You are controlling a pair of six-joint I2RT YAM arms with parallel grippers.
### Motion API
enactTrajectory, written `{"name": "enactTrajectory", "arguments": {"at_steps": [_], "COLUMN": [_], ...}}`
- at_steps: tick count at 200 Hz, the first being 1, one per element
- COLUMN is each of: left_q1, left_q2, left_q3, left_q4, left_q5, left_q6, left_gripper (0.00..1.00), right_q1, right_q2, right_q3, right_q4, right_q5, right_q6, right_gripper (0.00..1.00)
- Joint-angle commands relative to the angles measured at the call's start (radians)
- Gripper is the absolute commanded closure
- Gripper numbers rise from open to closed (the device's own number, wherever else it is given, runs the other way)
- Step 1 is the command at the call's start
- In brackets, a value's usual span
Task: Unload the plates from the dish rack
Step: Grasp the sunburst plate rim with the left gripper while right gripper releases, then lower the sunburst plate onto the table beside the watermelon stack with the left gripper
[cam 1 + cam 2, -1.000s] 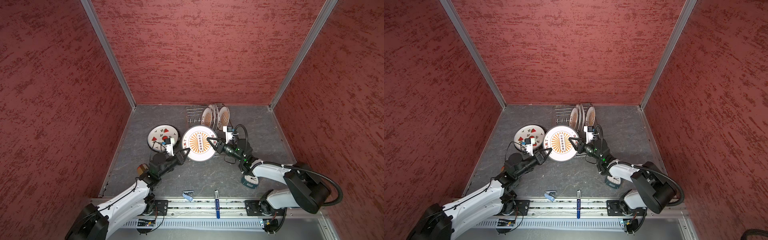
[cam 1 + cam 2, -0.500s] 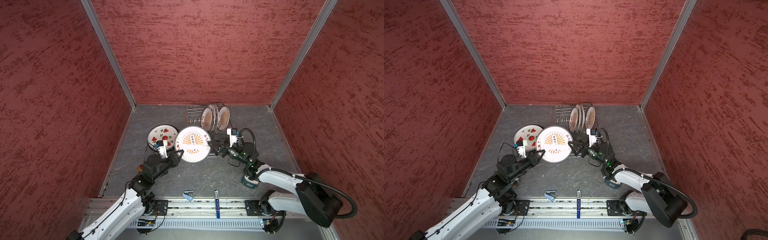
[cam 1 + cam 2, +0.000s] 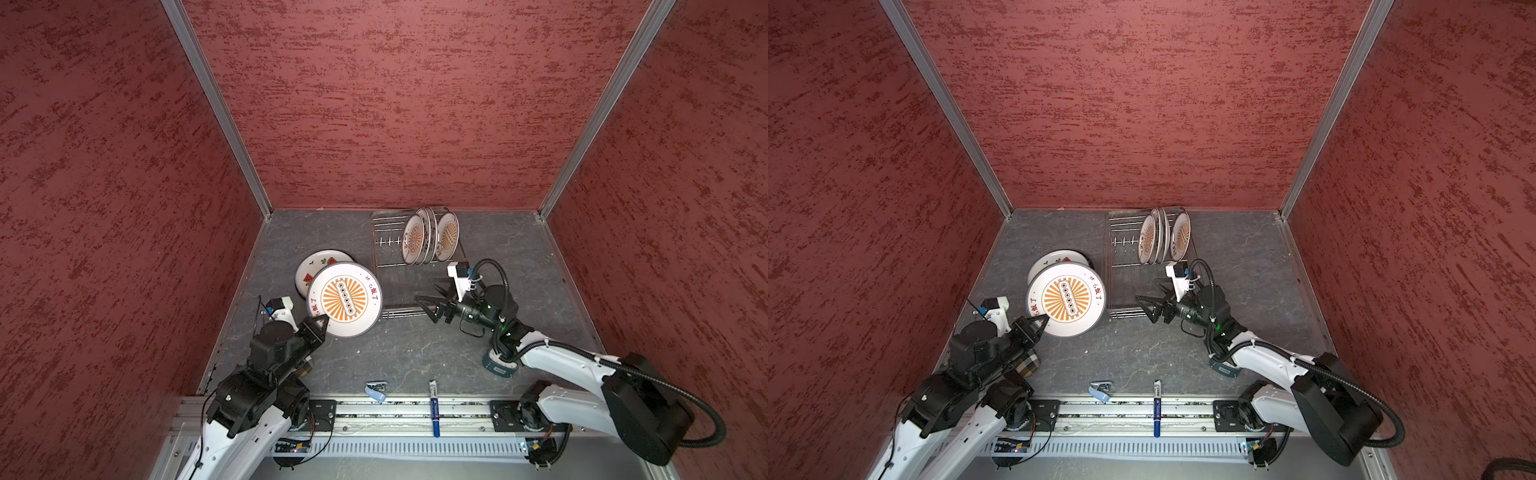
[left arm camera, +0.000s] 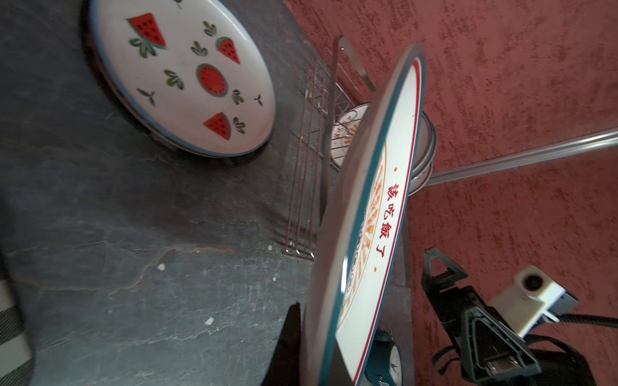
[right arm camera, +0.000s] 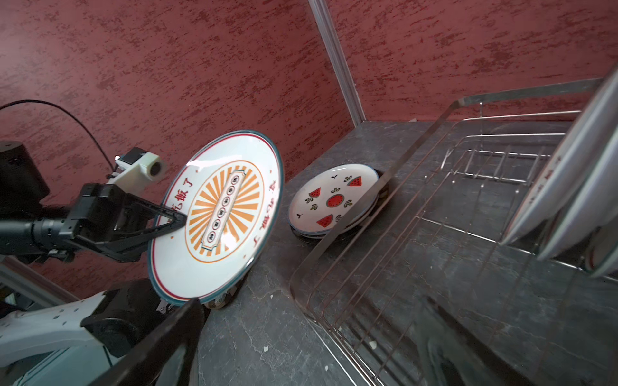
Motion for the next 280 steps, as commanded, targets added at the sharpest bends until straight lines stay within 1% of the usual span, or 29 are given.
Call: {"name": "enactTrajectory", "arguments": {"at_steps": [1,27,45,71,91,136,168,198,236,258,266,280], "left_q1": [0.008,0.008,0.007,0.008,0.008,0.007,0.005,0.002,0.005,0.005,0.005,0.005], "left_q2": [0.005,0.054,0.039,-0.013,0.001,0.103,0.208,0.210,0.197,0.222,0.233,0.241], "left_q3": [0.034,0.061,0.042,-0.006,-0.033,-0.064,-0.077,-0.136,-0.201,-0.277,-0.278,-0.269], "left_q4": [-0.105,-0.188,-0.188,-0.197,-0.217,-0.127,-0.126,-0.058,0.011,0.112,0.107,0.065], "left_q5": [-0.040,-0.065,-0.049,-0.063,-0.067,-0.009,0.008,0.023,0.021,0.080,0.068,0.030], "left_q6": [-0.055,-0.156,-0.178,-0.239,-0.309,-0.321,-0.370,-0.422,-0.466,-0.520,-0.527,-0.545], "left_gripper": [1.00,1.00,1.00,1.00,1.00,1.00,1.00,1.00,1.00,0.99,0.97,0.89], "right_q1": [0.011,0.033,0.051,0.075,0.094,0.121,0.129,0.138,0.167,0.187,0.193,0.205], "right_q2": [-0.008,-0.030,-0.026,-0.024,-0.023,-0.042,-0.023,0.023,0.073,0.097,0.103,0.110], "right_q3": [0.040,0.100,0.147,0.150,0.149,0.152,0.154,0.179,0.221,0.242,0.249,0.254], "right_q4": [-0.057,-0.167,-0.235,-0.233,-0.232,-0.229,-0.214,-0.197,-0.215,-0.214,-0.218,-0.219], "right_q5": [-0.134,-0.136,-0.124,-0.106,-0.093,-0.082,-0.078,-0.081,-0.064,-0.054,-0.053,-0.048], "right_q6": [-0.103,-0.147,-0.154,-0.134,-0.125,-0.124,-0.115,-0.098,-0.107,-0.099,-0.100,-0.105], "right_gripper": [0.01,0.01,0.01,0.01,0.01,0.01,0.01,0.01,0.01,0.02,0.02,0.02]}}
